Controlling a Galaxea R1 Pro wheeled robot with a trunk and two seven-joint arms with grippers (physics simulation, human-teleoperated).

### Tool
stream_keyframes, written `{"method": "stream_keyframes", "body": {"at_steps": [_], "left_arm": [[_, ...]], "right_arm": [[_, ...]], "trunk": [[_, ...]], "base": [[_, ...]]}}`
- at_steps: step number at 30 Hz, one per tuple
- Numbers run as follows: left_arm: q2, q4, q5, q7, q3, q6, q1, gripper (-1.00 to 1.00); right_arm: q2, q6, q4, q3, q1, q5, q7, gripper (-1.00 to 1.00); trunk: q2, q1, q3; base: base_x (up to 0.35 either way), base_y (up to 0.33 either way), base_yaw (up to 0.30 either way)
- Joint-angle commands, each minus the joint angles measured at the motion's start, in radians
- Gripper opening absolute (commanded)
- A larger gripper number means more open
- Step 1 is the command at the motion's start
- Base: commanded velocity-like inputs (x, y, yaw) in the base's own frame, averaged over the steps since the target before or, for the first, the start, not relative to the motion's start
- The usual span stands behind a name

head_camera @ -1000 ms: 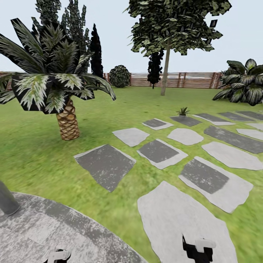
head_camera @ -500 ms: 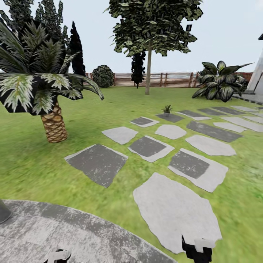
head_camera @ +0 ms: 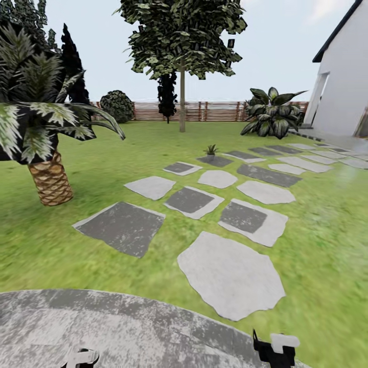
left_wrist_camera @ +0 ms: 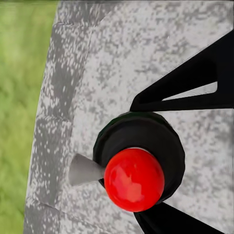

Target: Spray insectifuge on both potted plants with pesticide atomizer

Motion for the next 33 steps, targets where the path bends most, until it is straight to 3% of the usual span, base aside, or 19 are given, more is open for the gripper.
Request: {"method": "stream_keyframes", "body": {"at_steps": [1,33], "left_arm": [[0.0,0.001,0.006,-0.01,0.007,-0.001,0.0,-1.0],[0.0,0.001,0.002,-0.01,0.007,0.0,0.0,-1.0]], "right_arm": [[0.0,-0.003,0.001,-0.001,-0.001,0.001,-0.002,1.0],[0.001,-0.002,0.003,-0.001,-0.001,0.001,-0.002,1.0]], "trunk": [[0.0,-0.001,-0.001],[0.0,-0.001,-0.001]], "base": [[-0.263,0.227,-0.3],[-0.25,0.237,-0.3]]}}
